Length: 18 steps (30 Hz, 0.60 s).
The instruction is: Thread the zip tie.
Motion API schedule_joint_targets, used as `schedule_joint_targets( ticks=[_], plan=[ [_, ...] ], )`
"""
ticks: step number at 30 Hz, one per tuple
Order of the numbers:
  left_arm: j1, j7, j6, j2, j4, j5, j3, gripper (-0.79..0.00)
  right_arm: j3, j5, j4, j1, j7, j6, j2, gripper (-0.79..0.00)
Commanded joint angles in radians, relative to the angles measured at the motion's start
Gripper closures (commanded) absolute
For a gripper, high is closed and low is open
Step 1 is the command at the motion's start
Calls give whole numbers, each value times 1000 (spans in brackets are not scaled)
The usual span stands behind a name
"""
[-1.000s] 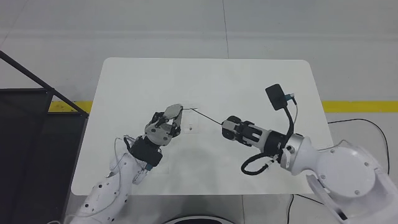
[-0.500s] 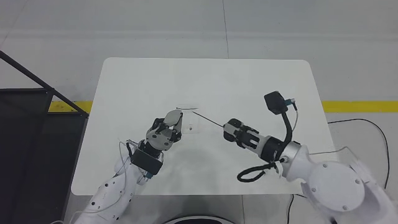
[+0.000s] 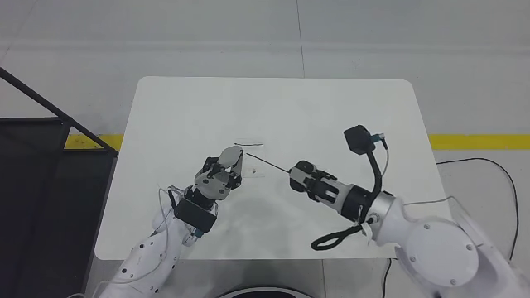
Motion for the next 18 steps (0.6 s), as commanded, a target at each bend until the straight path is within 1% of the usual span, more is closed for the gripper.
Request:
schedule_joint_targets(
  ticks=[1,18],
  plan=[
    [0,0,0,0,0,0,0,0,-4,-9,0,1,4,1,-1,0],
    [0,0,0,0,0,0,0,0,-6,0,0,-1,1,4,-18,0]
  ],
)
